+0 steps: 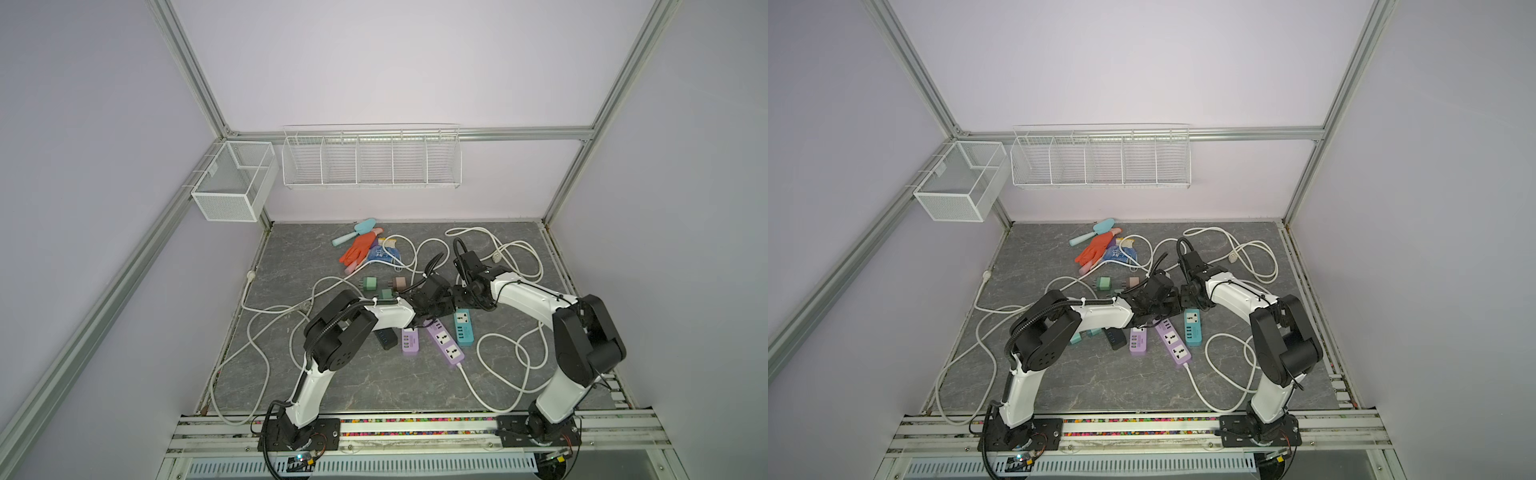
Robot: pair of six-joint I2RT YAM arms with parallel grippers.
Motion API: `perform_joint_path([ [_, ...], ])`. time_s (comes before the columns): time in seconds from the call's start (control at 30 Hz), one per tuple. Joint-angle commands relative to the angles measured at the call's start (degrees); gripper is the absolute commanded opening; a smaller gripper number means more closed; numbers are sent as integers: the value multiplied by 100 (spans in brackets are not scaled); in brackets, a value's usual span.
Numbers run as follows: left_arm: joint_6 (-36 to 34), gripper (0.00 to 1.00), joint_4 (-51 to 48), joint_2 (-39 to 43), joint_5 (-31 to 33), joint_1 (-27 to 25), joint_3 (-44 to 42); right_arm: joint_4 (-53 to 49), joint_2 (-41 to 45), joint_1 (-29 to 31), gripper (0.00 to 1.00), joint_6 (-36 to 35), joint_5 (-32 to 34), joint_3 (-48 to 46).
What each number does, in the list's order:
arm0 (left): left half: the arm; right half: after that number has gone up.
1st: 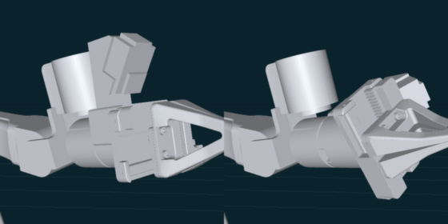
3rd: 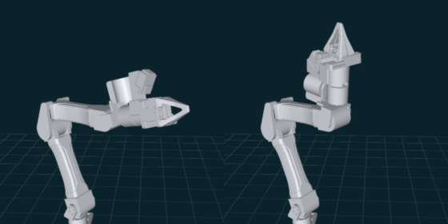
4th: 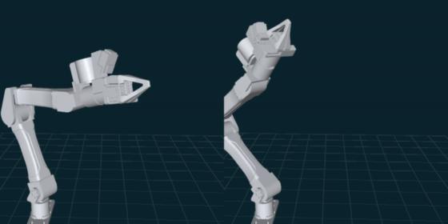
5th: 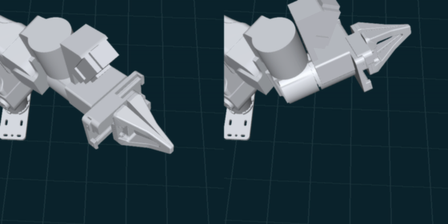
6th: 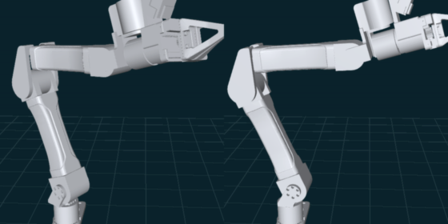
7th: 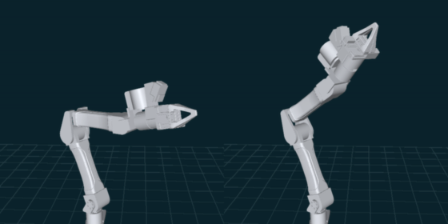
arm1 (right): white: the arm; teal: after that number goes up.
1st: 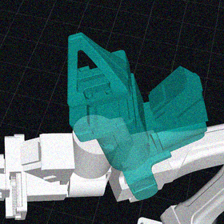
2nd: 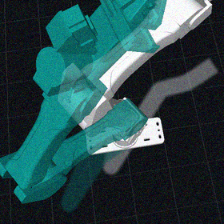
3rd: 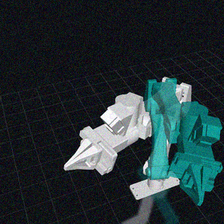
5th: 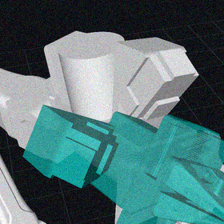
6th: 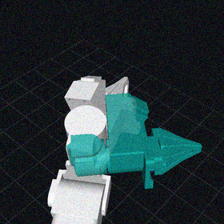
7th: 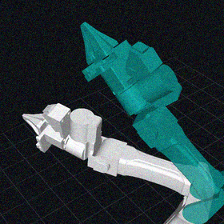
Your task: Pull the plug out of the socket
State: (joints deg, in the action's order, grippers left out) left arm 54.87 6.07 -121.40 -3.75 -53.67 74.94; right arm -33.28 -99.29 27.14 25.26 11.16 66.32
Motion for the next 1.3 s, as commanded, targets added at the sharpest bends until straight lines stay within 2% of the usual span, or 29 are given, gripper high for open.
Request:
perform_joint_path([
  [0.0,-43,32,-1023,-198,388,-34,-180,-38,166,-2,21,53,306,164],
  [0.13,-20,32,-888,-197,342,-30,-231,21,-60,111,20,114,1,279],
  [0.5,-53,30,-1069,-304,388,-41,-202,-56,88,63,19,87,427,180],
  [0.63,-16,30,-981,-306,393,-45,-247,-52,-44,122,17,179,123,213],
  [0.83,-5,30,-1076,-285,470,-43,-252,-215,-35,121,17,113,434,320],
  [1.0,34,30,-1111,-305,499,-38,-260,-217,102,17,17,109,394,289],
  [1.1,85,30,-1041,-338,471,-47,-249,-178,50,83,17,161,224,320],
  [1.27,85,30,-1086,-397,453,-52,-177,-271,-56,169,17,118,311,424],
])
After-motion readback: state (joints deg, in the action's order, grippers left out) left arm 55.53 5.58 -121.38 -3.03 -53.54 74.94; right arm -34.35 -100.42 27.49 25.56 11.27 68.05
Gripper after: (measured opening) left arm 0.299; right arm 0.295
